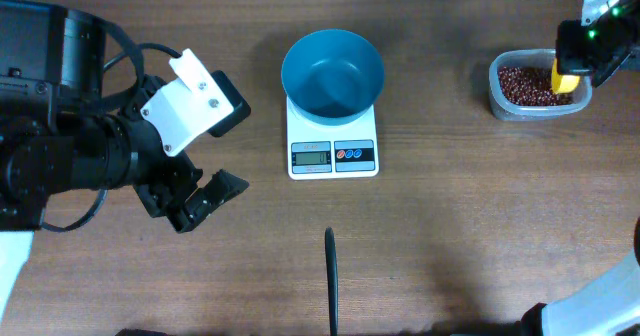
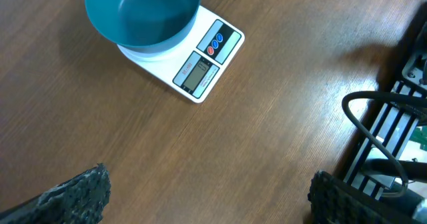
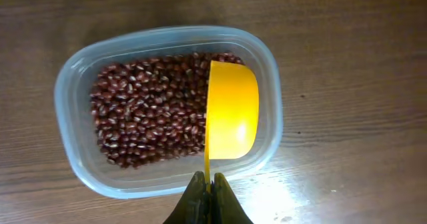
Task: Scoop item into bowl and weigh 50g on scale
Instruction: 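Lower the scoop into the red beans with the right gripper, then push the yellow scoop down through the beans to fill it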
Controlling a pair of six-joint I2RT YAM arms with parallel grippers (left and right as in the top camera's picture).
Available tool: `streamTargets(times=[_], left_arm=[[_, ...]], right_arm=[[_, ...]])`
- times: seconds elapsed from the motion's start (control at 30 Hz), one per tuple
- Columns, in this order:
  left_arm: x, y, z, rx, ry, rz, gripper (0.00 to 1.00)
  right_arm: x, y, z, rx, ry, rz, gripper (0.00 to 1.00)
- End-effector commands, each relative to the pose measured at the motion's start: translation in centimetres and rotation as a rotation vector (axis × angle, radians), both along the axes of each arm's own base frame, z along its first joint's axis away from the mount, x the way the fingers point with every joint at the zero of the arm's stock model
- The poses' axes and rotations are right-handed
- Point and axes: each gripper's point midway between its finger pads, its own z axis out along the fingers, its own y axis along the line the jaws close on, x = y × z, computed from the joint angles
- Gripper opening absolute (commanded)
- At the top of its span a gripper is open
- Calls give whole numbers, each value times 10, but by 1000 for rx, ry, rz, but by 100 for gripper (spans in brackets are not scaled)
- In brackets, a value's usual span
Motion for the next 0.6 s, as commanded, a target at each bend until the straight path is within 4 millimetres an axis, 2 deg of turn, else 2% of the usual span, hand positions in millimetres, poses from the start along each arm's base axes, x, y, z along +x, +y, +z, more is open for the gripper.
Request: streamTargets(times=[0.0, 0.1, 0.27, 0.4, 0.57], left_arm=[[1, -2, 7, -13, -23, -17, 99], [1, -2, 7, -13, -23, -17, 99], [1, -2, 7, -13, -23, -17, 99], [1, -2, 7, -13, -23, -17, 99], [1, -2, 7, -13, -23, -17, 99]], right_arm=[[2, -9, 2, -34, -4, -36, 4], [1, -9, 2, -32, -4, -49, 4], [2, 2, 2, -81, 14, -52, 4], [-8, -7, 8, -243, 68, -74, 4], [-10, -10, 8, -257, 78, -75, 4]])
